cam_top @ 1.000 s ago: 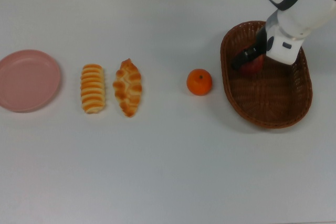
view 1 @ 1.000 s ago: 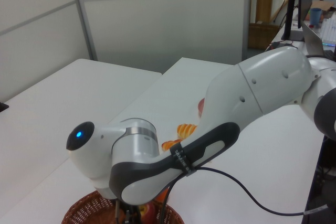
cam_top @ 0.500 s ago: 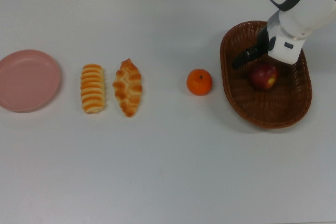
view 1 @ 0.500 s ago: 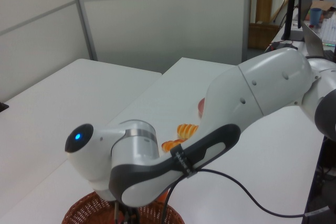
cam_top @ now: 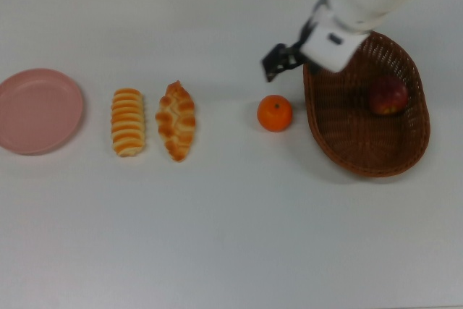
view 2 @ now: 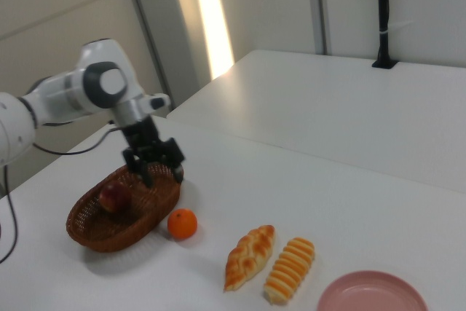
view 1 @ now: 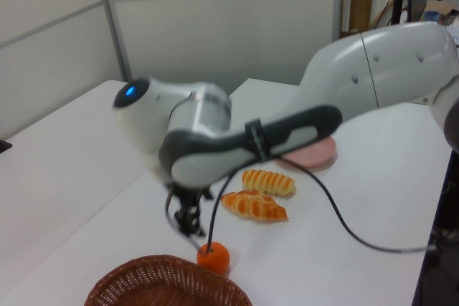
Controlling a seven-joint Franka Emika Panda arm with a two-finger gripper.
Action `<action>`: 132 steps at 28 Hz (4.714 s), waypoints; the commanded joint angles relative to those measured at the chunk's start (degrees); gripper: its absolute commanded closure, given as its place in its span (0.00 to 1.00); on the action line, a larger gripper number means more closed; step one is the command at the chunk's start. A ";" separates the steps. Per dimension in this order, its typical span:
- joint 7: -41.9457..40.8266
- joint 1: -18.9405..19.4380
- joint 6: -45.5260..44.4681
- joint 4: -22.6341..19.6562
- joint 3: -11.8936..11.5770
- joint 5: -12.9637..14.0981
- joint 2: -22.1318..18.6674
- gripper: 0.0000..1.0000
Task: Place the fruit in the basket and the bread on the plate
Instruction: 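Move the gripper back over the braided roll, then lower and grasp the braided twisted roll, then carry the braided roll onto the pink plate and release, then move the gripper over to the orange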
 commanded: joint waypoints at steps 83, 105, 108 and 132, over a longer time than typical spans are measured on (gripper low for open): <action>-4.86 -29.32 0.96 -0.91 -8.14 -9.40 8.83 0.00; -4.94 -15.18 -1.32 0.14 -5.68 1.76 3.29 0.00; -4.77 -12.54 -1.24 0.06 -4.89 3.43 3.38 0.00; -4.51 -6.38 7.55 -3.20 3.37 9.68 7.95 0.00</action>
